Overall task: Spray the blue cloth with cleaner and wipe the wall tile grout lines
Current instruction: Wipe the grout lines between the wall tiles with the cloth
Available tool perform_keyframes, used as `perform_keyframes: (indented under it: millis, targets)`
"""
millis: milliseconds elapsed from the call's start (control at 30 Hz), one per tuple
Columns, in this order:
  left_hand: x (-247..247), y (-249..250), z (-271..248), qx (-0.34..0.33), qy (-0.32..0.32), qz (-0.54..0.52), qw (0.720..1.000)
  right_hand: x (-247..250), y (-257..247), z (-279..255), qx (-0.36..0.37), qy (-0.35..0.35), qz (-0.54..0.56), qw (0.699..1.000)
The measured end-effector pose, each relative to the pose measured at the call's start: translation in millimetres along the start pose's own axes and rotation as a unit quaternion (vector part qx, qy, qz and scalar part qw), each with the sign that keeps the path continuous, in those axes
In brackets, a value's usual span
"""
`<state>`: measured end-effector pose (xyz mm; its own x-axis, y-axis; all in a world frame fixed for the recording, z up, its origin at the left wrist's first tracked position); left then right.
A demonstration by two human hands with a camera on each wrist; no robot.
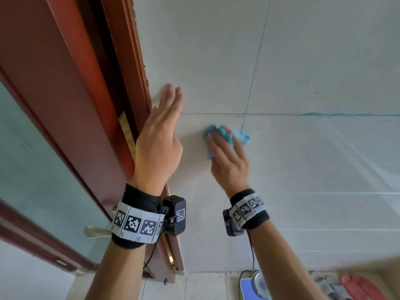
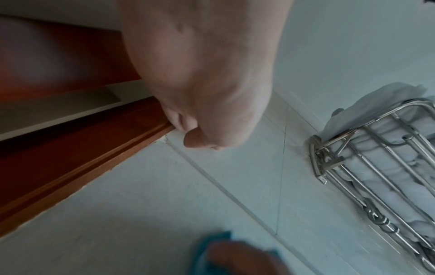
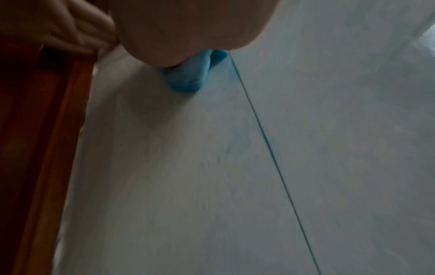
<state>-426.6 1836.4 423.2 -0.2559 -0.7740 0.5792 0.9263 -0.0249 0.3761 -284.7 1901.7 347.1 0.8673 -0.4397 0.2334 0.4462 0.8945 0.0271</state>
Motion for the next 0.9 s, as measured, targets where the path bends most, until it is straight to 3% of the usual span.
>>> perform_keyframes:
  millis: [100,167,367,633,900]
  targets:
    - [-1.3,2.0,-0.2,-0.003,-0.001,0.006,1.000,-24.9,-16.1,-40.7,0.062,-0.123,0.025,0.990]
    - [-1.7,2.8,-0.7,-0.001,-0.005,0.013,1.000,-21.6,-15.7,-39.2,0.068,-0.138,0.039,0.987]
    - [-3.0,2.5,-3.2,0.010,-0.019,0.027,0.999,36.7,24.5,38.7,-0.089,0.030,0.009,0.996]
    - [-8.7,5.6,-3.0,0.013,-0.023,0.044,0.999,30.3,17.1,52.4,-0.033,-0.040,-0.050,0.997]
    - [-8.8,6.0,-4.6,0.017,-0.024,0.056,0.998,62.7,63.2,31.1,-0.159,0.001,-0.086,0.984]
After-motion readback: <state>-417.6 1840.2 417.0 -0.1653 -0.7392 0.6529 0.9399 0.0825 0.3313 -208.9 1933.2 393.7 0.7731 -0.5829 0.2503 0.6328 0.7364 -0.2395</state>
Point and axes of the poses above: each hand's wrist, its own z-axis towards the middle knuckle, its own x-axis out of the back of the hand, y = z × x, the point moved 10 cm from there along z, towards the middle knuckle, and after that the axes turned 3 degrees about y, right-handed, at the moved point
